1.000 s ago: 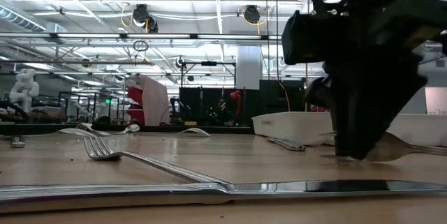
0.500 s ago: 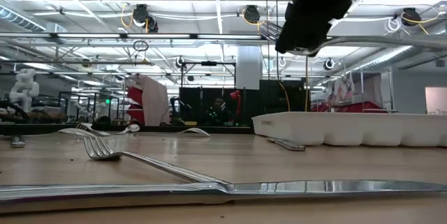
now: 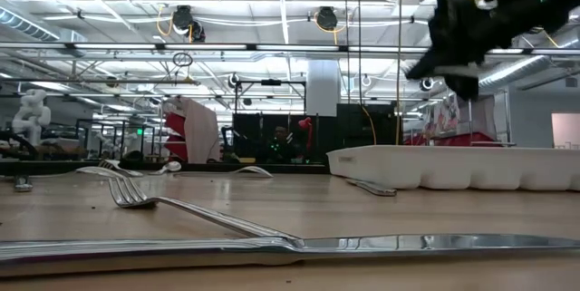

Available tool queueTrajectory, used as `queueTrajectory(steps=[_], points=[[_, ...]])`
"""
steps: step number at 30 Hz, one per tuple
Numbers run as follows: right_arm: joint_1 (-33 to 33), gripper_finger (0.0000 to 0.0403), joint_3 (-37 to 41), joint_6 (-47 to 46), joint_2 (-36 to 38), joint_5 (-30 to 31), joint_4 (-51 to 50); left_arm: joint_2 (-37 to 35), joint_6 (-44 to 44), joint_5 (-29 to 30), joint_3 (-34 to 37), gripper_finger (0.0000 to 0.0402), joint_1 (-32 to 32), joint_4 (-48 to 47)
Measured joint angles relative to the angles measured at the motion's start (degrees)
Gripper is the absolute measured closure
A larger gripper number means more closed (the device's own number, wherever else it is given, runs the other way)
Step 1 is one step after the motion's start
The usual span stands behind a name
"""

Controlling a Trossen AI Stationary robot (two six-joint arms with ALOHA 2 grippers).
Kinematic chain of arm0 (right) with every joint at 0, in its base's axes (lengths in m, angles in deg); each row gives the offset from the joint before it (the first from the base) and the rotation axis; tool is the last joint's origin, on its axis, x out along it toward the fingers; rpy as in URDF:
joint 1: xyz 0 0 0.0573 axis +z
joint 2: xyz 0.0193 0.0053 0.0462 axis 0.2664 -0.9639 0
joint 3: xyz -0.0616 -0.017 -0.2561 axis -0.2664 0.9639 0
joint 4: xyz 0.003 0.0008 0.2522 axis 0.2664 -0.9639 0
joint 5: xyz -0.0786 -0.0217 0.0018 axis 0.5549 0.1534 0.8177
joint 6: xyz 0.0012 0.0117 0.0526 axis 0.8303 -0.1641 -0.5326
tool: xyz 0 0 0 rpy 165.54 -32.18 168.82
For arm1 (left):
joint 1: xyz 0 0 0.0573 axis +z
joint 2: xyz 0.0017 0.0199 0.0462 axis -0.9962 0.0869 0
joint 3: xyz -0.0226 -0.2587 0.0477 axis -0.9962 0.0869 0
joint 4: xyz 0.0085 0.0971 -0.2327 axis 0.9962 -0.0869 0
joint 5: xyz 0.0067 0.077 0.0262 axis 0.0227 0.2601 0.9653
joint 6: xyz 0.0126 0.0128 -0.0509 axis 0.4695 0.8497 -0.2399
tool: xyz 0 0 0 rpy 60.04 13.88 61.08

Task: Sort silverware
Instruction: Put the silver fork into the white silverware tray

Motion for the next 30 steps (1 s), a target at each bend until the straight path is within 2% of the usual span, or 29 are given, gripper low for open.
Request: queueTrajectory(steps=[6,14,21,30], points=[[-12.9,0.0403,8.6,-1.7,1.4,-8.8,8.4,0.0,1.9,2.9,0.0,0.0329,0.0,0.0],[-25.4,0.0403,9.2,3.8,-4.5,-13.6,9.8,0.0,2.1,5.2,0.0,0.0329,0.0,0.0],[-29.5,0.0403,9.2,7.7,-13.9,-17.8,11.5,0.0,2.1,5.2,0.0,0.0329,0.0,0.0],[-29.5,0.0403,8.9,10.4,-23.6,-16.7,12.5,0.0,2.1,5.2,0.0,0.0329,0.0,0.0]])
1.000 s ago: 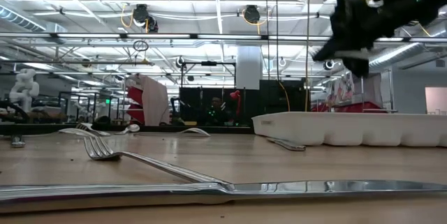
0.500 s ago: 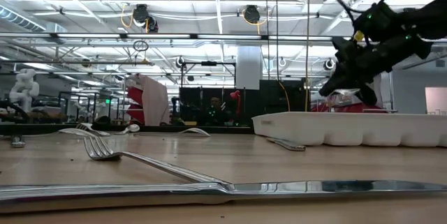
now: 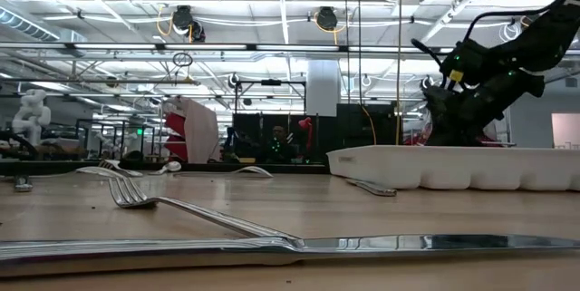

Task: Sort silverware
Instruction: Put the silver fork into the white silverware tray

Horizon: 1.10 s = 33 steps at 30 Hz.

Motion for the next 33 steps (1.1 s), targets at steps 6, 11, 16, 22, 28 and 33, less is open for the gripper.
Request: queueTrajectory(steps=[6,11,16,22,28,33], points=[[0.0,0.0368,-0.5,-0.3,-0.9,1.7,0.7,0.0,0.0,0.0,0.0,0.0329,0.0,0.0],[0.0,0.0310,-2.1,0.4,0.1,2.3,-0.7,0.0,-0.2,0.1,0.0,0.0329,0.0,0.0],[0.0,0.0270,-5.9,0.7,0.3,2.7,-1.7,0.0,-1.1,4.3,0.0,0.0329,0.0,0.7],[0.4,0.0258,-14.0,0.7,3.0,2.3,-2.2,0.9,-6.3,22.3,0.0,0.0329,2.2,0.0],[0.5,0.0257,-21.8,1.3,4.9,2.3,-2.0,1.1,-17.2,24.5,7.8,0.0329,14.0,0.1],[0.5,0.0257,-24.7,2.9,4.9,4.1,-1.9,1.1,-20.9,17.7,23.1,0.0329,26.1,0.1]])
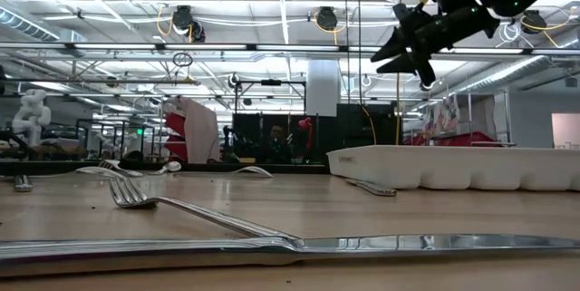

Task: Sort silverware
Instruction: Put the silver fork into the white silverware tray

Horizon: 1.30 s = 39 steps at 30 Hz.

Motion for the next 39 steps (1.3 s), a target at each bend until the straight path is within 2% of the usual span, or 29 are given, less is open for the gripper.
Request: queueTrajectory(steps=[4,8,10,13,16,21,26,34,39], points=[[0.0,0.0257,-0.1,-0.1,0.0,1.1,-0.3,0.0,7.9,-1.1,16.7,0.0329,5.8,2.8],[0.0,0.0257,-0.1,1.2,0.0,1.1,-0.3,0.3,18.2,-6.0,31.3,0.0329,9.6,15.5],[0.0,0.0257,-0.1,2.2,0.0,1.0,-0.4,1.3,23.0,-9.4,36.5,0.0329,10.5,22.3],[0.0,0.0257,-0.1,4.7,0.0,0.8,-0.5,3.9,33.6,-10.4,41.4,0.0329,10.9,26.2],[0.0,0.0257,-0.1,6.8,0.0,0.6,-1.1,7.6,43.5,-9.4,43.2,0.0329,11.0,27.6],[0.0,0.0257,-0.1,9.8,0.0,-2.6,-2.2,15.3,49.6,-11.1,43.1,0.0329,12.1,30.7],[0.0,0.0257,-0.1,10.4,0.0,-4.0,-2.7,20.7,59.6,-10.5,43.1,0.0329,14.2,31.1],[0.0,0.0257,-0.1,10.4,0.0,-4.1,-2.7,21.5,67.5,-9.7,43.1,0.0329,20.6,31.2],[0.0,0.0257,-0.1,9.8,0.0,-3.9,-2.7,21.5,71.7,-12.4,43.1,0.0329,25.6,31.1]])
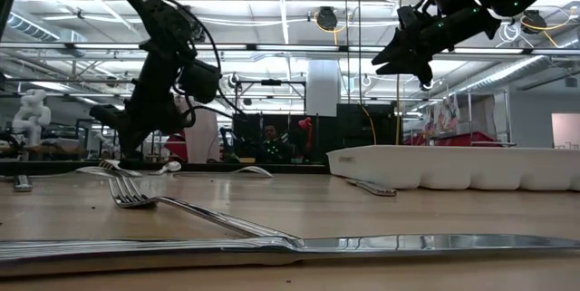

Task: Sort silverware
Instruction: Put the silver fork into the white silverware tray

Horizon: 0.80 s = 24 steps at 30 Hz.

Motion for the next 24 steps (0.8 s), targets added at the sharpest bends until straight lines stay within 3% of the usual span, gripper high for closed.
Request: queueTrajectory(steps=[11,15,20,24], points=[[0.0,0.0257,0.0,0.0,0.0,0.9,0.0,0.0,8.6,-9.1,3.5,0.0329,3.6,5.3],[0.0,0.0257,0.0,-1.1,0.0,0.9,0.0,-0.3,10.9,-8.1,7.7,0.0330,3.5,9.7],[0.0,0.0257,0.0,-1.5,0.0,0.9,0.0,-0.9,10.2,-7.8,8.9,0.0386,3.0,10.3],[0.0,0.0257,0.0,-1.5,0.0,0.9,0.0,-2.8,4.7,-7.7,7.1,0.0397,2.2,10.7]])
